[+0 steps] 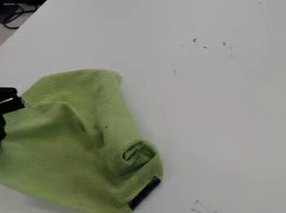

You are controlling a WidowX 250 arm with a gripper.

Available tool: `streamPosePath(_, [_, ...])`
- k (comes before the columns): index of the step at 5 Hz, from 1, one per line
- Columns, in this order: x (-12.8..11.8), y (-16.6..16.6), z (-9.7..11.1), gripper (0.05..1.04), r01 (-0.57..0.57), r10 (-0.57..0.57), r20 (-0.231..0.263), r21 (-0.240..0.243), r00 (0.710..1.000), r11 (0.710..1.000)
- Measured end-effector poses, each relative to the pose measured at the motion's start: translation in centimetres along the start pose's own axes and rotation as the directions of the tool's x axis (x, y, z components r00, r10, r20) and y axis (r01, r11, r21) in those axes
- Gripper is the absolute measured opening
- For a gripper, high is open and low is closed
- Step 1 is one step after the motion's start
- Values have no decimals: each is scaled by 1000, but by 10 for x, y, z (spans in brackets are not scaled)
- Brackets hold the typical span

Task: Unfold the cloth from right to left

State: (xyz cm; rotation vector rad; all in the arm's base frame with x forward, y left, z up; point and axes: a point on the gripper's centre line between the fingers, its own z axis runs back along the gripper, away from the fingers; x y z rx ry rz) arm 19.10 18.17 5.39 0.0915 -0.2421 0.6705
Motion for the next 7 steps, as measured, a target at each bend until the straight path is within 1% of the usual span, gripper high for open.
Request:
streamPosePath(1, [7, -12, 0, 249, 12, -13, 42, 5, 999, 1000])
streamPosePath(2, [6, -22, -7, 525, 23, -23, 16, -4, 1000, 1000])
streamPosePath(3, [7, -30, -4, 834, 36, -36, -3, 7, 999, 999])
streamPosePath(4, [6, -37, -2, 1006, 43, -42, -21, 20, 999, 999])
streamPosePath(5, [9, -51, 3, 1002, 68, -67, -31, 20, 997, 997])
streamPosePath(6, [1, -88, 18, 1000, 114, -114, -32, 3, 993, 993])
streamPosePath(7, [-10, -131, 27, 1000, 209, -210, -36, -32, 977, 977])
